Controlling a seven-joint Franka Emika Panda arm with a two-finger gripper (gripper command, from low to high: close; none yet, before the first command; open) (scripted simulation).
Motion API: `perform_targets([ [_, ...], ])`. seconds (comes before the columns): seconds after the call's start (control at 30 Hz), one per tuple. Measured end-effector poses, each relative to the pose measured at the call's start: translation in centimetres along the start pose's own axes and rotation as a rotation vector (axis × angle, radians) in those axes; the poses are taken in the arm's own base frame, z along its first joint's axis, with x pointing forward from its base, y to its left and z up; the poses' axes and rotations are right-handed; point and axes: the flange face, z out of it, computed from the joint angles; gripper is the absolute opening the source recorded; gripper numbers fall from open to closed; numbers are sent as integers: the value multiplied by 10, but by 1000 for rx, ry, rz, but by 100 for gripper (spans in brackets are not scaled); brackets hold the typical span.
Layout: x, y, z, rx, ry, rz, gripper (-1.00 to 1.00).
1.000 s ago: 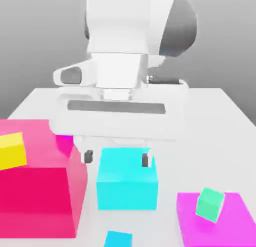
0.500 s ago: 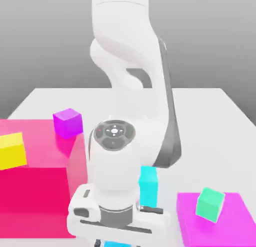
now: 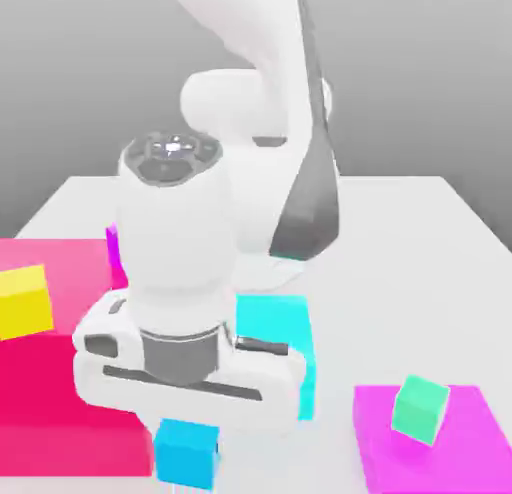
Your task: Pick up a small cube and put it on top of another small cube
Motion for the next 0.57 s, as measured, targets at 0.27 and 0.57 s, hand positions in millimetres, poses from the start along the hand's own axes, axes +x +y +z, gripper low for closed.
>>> perform_targets([
  [0.27, 76, 129, -144, 24, -26, 164, -100],
  [0.57, 71, 147, -104, 36, -21, 182, 100],
])
